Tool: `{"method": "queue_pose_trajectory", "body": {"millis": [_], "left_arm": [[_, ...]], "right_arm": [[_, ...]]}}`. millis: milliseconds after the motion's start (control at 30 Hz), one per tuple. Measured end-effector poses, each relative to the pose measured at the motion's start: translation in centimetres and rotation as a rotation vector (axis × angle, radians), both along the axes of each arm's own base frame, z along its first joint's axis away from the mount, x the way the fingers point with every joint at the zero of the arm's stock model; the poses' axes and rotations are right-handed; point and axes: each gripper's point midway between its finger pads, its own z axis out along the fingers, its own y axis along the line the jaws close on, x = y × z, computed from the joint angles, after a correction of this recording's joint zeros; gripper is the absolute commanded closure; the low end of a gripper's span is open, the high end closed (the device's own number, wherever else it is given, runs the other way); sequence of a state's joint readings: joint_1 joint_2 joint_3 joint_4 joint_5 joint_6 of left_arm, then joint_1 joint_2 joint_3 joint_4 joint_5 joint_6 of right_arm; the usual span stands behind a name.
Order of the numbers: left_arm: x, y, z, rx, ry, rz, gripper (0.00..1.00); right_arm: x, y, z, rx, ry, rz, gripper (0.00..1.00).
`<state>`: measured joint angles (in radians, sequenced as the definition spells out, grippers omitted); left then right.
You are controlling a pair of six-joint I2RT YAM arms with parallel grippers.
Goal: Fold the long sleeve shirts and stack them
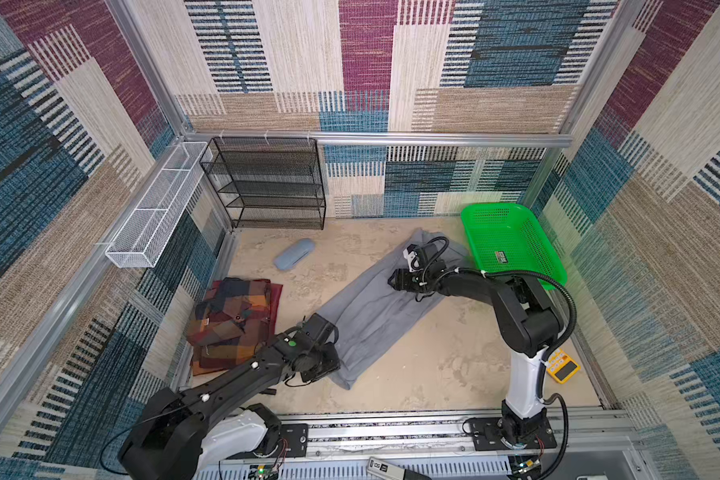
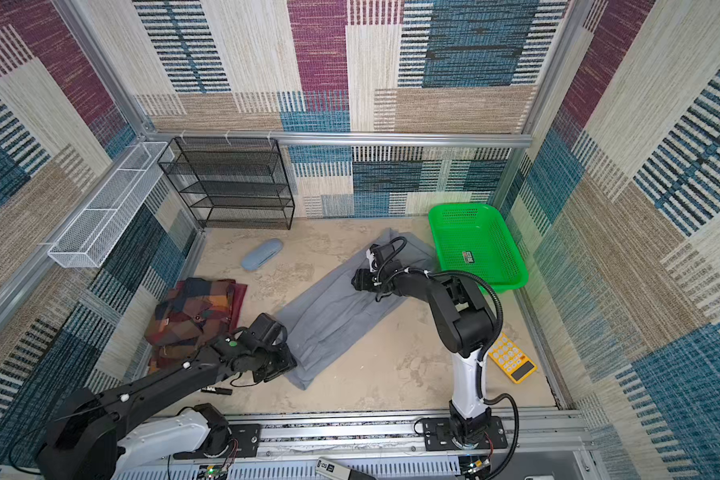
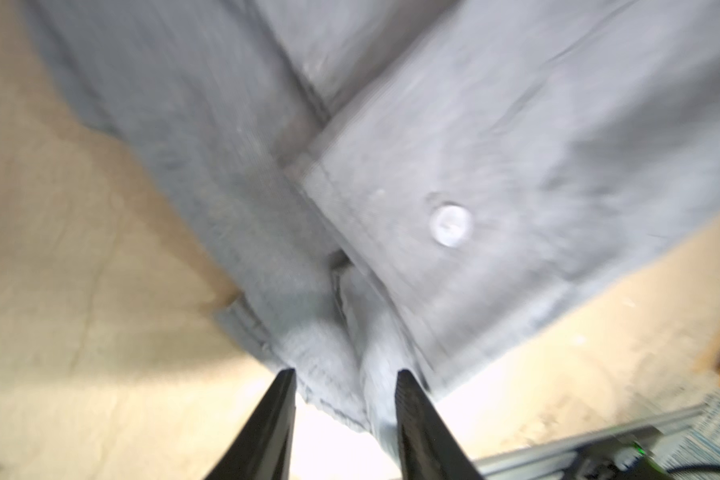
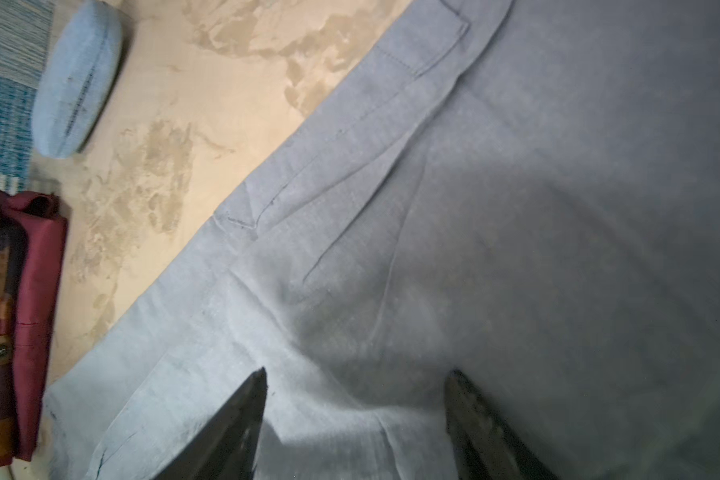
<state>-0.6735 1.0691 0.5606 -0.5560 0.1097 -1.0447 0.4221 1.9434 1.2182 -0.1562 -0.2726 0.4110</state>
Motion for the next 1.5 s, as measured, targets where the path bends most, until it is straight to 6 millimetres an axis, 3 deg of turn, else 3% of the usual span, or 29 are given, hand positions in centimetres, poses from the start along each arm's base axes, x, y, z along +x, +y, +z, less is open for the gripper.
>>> {"method": "queue_pose_trajectory", "body": {"millis": [67,133,233,300,433,533,767,900,1067,1300,1400,1500], "left_arm": [[0.5,-0.4,2.5,-0.036,-0.077,0.011,0.54],[1.5,-0.2,5.3,-0.056,-0.173,0.037,0.43],[2.7,0.9,8.4,-0.028,-0.286,0.058,0.29],[3.4,1.6,9.5,0.019,-0.335,0.044,0.2],[5.2,2.9,11.7,0.136,-0.404,0.004,0.12],[6.9,4.2,12.9,0.221,-0.43,-0.009,0.11],[9.9,8.0,13.7,0.316,-0.42,0.035,0.11],[10.3,8.4,12.9,0.325,-0.392,0.018,0.12],[10.4,8.5,10.7,0.327,-0.334,0.004,0.13],[9.3,7.0,6.9,0.252,-0.238,-0.042,0.15],[8.6,6.1,5.0,0.203,-0.186,-0.055,0.16],[8.3,5.3,3.7,0.159,-0.146,-0.062,0.16]], "right_arm": [[-0.8,0.2,2.1,-0.009,-0.031,0.007,0.29],[-2.5,2.2,4.7,0.006,-0.083,0.053,0.29],[-6.1,5.7,6.6,0.055,-0.108,0.15,0.29],[-8.8,7.4,6.4,0.097,-0.072,0.202,0.29],[-13.2,10.2,5.0,0.148,-0.001,0.27,0.29],[-16.1,12.8,3.7,0.175,0.043,0.337,0.29],[-19.5,15.0,0.8,0.173,0.102,0.402,0.3],[-20.7,13.8,-1.2,0.141,0.136,0.385,0.3],[-22.2,11.6,-1.8,0.145,0.129,0.381,0.3],[-26.3,5.4,-1.5,0.065,0.153,0.363,0.28],[-26.6,2.5,0.7,0.037,0.145,0.312,0.25],[-23.8,0.3,5.8,0.098,0.035,0.203,0.21]]}}
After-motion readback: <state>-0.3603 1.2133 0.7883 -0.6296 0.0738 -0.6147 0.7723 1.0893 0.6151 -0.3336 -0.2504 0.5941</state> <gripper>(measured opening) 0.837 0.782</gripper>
